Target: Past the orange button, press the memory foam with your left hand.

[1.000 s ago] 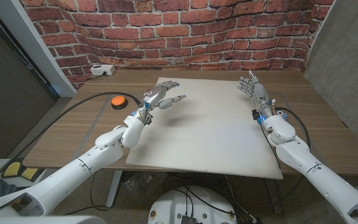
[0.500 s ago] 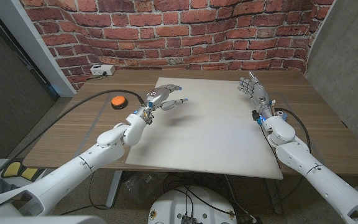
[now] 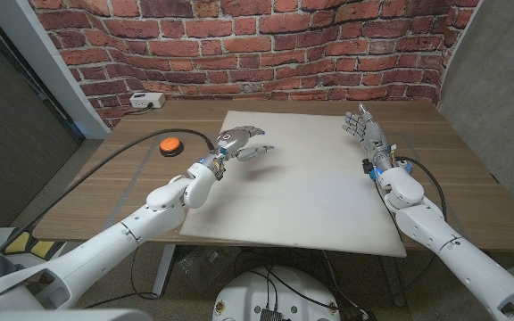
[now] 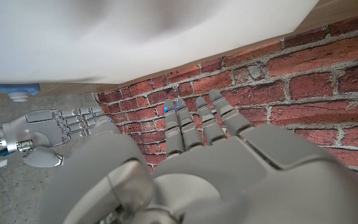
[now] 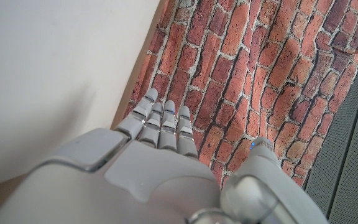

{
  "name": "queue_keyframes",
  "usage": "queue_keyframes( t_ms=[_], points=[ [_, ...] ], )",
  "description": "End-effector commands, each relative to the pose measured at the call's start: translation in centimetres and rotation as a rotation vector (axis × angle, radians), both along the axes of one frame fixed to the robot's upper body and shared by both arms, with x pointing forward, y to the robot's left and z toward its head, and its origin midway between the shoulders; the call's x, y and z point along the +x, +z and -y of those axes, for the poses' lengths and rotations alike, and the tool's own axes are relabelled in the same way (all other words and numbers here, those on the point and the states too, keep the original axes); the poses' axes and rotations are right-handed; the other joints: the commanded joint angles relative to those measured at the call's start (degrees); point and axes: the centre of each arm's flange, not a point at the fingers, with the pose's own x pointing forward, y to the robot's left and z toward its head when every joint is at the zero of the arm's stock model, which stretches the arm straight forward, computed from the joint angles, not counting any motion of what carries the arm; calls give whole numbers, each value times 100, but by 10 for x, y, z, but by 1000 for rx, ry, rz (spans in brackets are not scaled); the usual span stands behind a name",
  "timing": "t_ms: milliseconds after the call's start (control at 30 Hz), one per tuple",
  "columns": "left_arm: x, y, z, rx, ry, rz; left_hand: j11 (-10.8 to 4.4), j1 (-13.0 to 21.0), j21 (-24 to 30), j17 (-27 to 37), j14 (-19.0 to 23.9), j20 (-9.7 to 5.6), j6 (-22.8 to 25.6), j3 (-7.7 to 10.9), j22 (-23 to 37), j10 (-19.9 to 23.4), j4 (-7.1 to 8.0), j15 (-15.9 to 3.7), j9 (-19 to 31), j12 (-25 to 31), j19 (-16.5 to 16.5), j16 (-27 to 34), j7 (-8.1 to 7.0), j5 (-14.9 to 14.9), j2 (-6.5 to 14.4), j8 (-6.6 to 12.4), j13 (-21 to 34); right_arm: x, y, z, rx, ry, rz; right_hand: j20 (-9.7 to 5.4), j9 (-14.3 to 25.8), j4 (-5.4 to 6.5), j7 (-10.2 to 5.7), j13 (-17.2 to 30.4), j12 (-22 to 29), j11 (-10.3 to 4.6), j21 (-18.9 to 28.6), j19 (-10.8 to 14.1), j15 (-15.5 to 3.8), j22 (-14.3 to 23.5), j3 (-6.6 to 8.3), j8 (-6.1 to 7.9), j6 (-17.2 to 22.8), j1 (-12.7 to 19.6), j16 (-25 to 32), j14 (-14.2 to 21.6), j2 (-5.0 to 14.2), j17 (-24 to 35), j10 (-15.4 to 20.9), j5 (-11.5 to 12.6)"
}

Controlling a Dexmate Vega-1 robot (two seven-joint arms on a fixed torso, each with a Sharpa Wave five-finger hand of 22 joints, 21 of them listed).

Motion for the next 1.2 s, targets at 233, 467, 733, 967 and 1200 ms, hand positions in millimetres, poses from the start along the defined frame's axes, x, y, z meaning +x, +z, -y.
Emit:
queue_keyframes(
  t_ms=[233,467,733,967,1200],
  points=[
    [9,-15,13,38,9,-62,60,107,-31,10,187,70,99,62,13,110,-19,-148,7,16,62,9,50,-49,59,26,23,0,-1,3,8,4,3,32,33,-34,-54,24,-31,9,-36,39,20,9,29,-31,-56,45,-17,20,45,22,53,29],
    [12,-16,13,39,9,-82,44,137,-42,16,515,195,147,82,14,159,-13,-121,9,-3,120,65,67,-80,86,1,25,0,-2,4,8,2,-3,36,34,-38,-66,25,-33,5,-46,44,0,10,29,-29,-49,48,-17,23,47,22,54,26],
    [17,-20,14,47,16,-88,108,147,-61,15,381,219,172,88,16,146,-11,-142,10,-21,97,-7,80,-90,90,-4,27,-2,-1,4,1,0,-6,34,35,-40,-67,26,-32,5,-53,53,-2,11,29,-28,-43,51,-18,24,51,23,61,24],
    [22,-26,15,53,12,-108,89,163,-68,14,374,122,207,96,16,174,-14,-127,11,-21,105,-20,83,-95,94,-4,28,-3,-1,3,-2,-2,-9,32,35,-42,-69,27,-35,1,-58,57,2,11,29,-28,-41,53,-17,28,54,23,58,24],
    [26,-31,15,57,17,-123,135,186,-34,13,399,-3,305,106,15,194,-21,-120,11,-26,227,-23,102,-100,94,16,29,-4,-2,2,-10,-1,-12,36,36,-45,-80,27,-36,4,-68,61,-4,12,32,-25,-31,59,-18,26,62,23,60,23]
  ],
)
